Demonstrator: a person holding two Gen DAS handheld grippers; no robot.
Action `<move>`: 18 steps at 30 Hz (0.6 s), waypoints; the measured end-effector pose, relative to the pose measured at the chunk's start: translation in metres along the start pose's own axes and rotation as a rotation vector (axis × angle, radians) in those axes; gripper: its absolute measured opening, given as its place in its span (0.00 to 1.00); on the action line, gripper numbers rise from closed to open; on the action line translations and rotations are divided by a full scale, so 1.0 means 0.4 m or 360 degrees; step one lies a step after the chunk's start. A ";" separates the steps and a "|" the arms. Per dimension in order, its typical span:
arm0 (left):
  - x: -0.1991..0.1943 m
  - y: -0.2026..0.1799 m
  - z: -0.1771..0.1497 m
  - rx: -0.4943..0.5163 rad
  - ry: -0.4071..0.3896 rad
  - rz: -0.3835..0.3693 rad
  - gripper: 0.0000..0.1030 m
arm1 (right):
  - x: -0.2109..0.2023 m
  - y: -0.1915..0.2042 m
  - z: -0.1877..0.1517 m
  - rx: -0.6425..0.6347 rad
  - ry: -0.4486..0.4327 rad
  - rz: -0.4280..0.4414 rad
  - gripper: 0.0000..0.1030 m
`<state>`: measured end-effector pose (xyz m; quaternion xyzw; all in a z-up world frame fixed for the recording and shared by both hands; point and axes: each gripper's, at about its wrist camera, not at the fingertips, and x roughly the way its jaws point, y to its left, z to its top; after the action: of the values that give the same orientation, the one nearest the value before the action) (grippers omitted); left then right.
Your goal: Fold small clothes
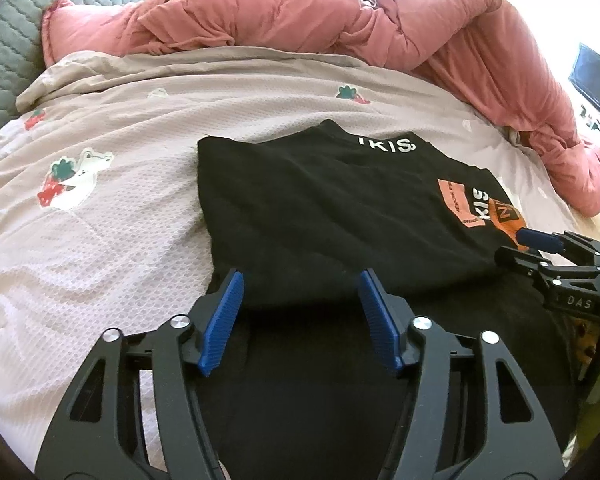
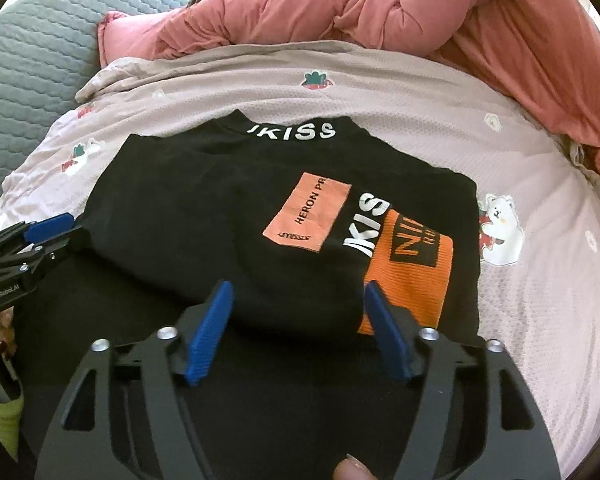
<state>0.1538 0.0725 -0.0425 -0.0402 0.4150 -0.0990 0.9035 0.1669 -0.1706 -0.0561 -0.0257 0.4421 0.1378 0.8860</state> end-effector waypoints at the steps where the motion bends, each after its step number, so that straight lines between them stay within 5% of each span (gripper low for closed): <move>1: -0.006 0.003 -0.001 -0.0008 -0.0006 0.0001 0.54 | -0.003 0.000 0.001 0.0006 -0.0003 0.0003 0.67; 4: -0.019 0.012 -0.003 -0.0028 -0.0023 0.0016 0.61 | -0.016 -0.002 0.002 0.0022 -0.0028 0.0008 0.78; 6: -0.025 0.020 -0.004 -0.0046 -0.0033 0.0035 0.75 | -0.022 -0.002 0.003 0.0030 -0.0040 0.0003 0.84; 18: -0.069 0.050 -0.008 -0.0105 -0.0090 0.0097 0.91 | -0.060 -0.012 0.014 0.0085 -0.0099 -0.0015 0.95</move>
<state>0.1366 0.0979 -0.0272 -0.0601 0.3933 -0.0564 0.9157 0.1586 -0.1796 -0.0341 0.0001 0.4176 0.1226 0.9003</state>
